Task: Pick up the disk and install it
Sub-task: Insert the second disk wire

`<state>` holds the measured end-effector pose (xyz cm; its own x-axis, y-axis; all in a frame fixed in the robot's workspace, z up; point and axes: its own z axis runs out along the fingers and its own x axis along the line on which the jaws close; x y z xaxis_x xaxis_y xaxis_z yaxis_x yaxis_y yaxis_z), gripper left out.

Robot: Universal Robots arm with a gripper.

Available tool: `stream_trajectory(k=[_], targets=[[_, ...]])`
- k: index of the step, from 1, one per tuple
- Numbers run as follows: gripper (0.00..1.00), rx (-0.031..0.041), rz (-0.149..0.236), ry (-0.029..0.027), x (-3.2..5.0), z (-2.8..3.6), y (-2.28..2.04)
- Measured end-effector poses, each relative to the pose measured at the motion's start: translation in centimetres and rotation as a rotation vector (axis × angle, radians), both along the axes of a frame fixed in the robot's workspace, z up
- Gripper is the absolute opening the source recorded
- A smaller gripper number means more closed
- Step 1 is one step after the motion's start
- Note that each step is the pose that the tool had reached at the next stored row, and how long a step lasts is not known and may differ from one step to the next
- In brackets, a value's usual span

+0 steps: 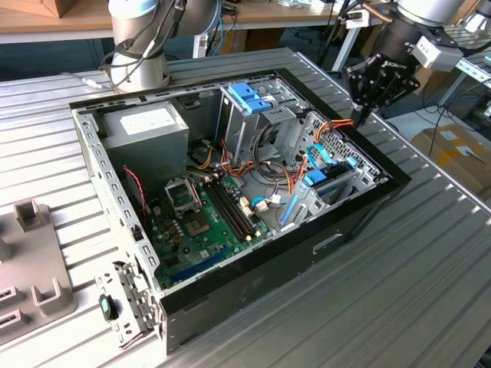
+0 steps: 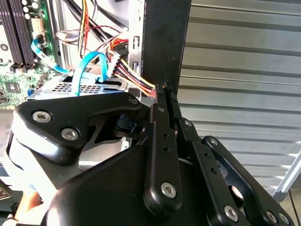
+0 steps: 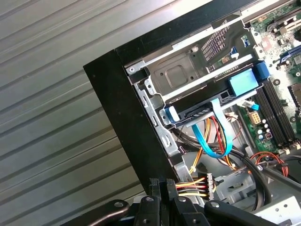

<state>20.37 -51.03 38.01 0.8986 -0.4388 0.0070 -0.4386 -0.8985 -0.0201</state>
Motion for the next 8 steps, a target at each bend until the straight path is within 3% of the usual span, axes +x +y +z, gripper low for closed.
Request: stream_trajectory(k=[8], targets=[[0.16, 0.0005, 0.000, -0.0001, -1.29, -0.02, -0.41]])
